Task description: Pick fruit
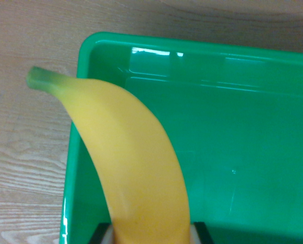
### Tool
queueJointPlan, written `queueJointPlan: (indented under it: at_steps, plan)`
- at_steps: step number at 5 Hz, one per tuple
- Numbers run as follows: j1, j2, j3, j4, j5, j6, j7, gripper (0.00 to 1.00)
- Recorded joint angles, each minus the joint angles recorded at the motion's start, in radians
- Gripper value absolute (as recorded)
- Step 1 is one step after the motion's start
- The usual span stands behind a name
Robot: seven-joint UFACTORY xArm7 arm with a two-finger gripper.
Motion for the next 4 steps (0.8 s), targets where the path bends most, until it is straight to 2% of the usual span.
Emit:
queueJointPlan:
  at_steps: [1, 2, 3, 4]
  plan:
    - [0.0000, 0.000, 0.000, 0.000, 0.0000, 0.000, 0.000, 1.00]
    - [-0.0005, -0.009, 0.000, 0.015, 0.0008, 0.024, 0.000, 1.00]
    - [-0.0005, -0.009, 0.000, 0.015, 0.0008, 0.024, 0.000, 1.00]
    - [-0.0009, -0.015, 0.000, 0.027, 0.0014, 0.042, 0.000, 1.00]
